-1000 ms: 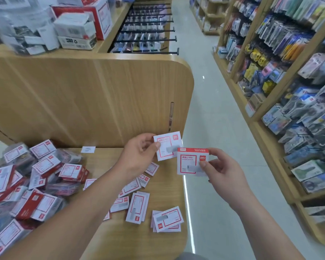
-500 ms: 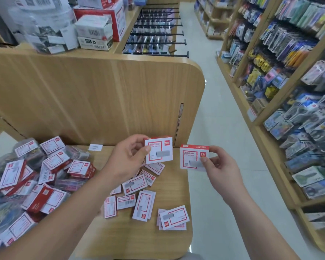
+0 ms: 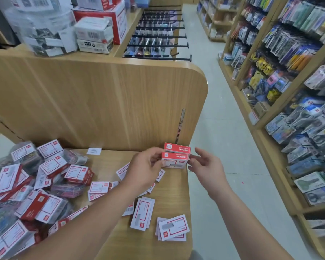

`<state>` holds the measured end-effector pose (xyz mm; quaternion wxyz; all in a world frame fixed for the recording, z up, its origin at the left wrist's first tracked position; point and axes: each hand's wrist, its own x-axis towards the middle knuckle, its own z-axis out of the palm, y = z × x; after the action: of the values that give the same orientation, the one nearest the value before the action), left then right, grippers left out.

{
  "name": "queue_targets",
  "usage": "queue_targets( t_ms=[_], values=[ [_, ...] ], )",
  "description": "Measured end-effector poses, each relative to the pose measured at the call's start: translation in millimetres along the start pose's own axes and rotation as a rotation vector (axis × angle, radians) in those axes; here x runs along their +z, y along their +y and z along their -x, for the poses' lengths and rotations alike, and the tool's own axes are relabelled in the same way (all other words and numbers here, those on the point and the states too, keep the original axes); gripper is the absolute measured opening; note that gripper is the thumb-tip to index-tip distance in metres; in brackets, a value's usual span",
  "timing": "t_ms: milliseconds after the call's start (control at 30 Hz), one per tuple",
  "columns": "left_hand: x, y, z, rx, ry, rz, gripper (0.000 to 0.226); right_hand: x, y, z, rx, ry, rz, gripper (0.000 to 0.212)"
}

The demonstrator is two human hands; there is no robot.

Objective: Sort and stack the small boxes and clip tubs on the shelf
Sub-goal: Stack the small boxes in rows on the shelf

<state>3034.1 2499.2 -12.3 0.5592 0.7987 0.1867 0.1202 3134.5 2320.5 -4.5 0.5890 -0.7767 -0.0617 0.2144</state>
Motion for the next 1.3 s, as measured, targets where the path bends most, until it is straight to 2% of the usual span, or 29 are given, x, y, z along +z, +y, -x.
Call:
queue_targets(
  t_ms=[133, 300, 433, 533, 633, 900, 1033, 1133, 1167, 1300],
  values=[
    [9.7, -6.3, -5.2, -0.09, 0.171, -0.028, 0.028, 5.1, 8.1, 10.9, -0.104, -0.105, 0.056, 0.03],
    [10.2, -1.8, -10.4, 0.018, 0.006, -0.189, 0.02, 18.2, 12.3, 5.1, -0.203, 0.073, 0.243, 0.025],
    [9.2, 0.0, -14.7, 0.074, 0.028, -0.399, 0.014, 21.0, 15.9, -0.8, -0.232, 0.117, 0.457, 0.024],
    [8.9, 0.7, -16.4, 0.14, 0.034, -0.54, 0.013, 20.8, 12.2, -3.0, -0.279, 0.109, 0.693, 0.017],
    [7.7, -1.2, -15.3, 0.164, 0.038, -0.575, 0.016, 18.9, 8.4, -3.2, -0.284, 0.093, 0.812, 0.015],
    [6.9, 2.1, -16.1, 0.196, 0.029, -0.611, 0.016, 21.7, 11.7, -4.5, -0.317, 0.119, 0.602, 0.013],
    [-1.6, 5.5, -9.8, 0.207, 0.001, -0.577, 0.009, 16.4, 13.9, 4.4, -0.261, 0.083, 0.577, 0.018],
    [-26.8, 4.4, 13.0, 0.251, 0.065, -0.536, 0.015, 9.4, 13.5, 24.1, -0.174, 0.106, 0.561, 0.046],
    [-37.7, 1.7, 23.7, 0.26, 0.088, -0.561, 0.014, 5.8, 14.1, 33.6, -0.18, 0.123, 0.567, 0.048],
    [-67.8, -11.7, 60.3, 0.212, 0.108, -0.675, 0.02, 3.4, 12.3, 72.5, -0.153, 0.055, 0.454, 0.035]
  ],
)
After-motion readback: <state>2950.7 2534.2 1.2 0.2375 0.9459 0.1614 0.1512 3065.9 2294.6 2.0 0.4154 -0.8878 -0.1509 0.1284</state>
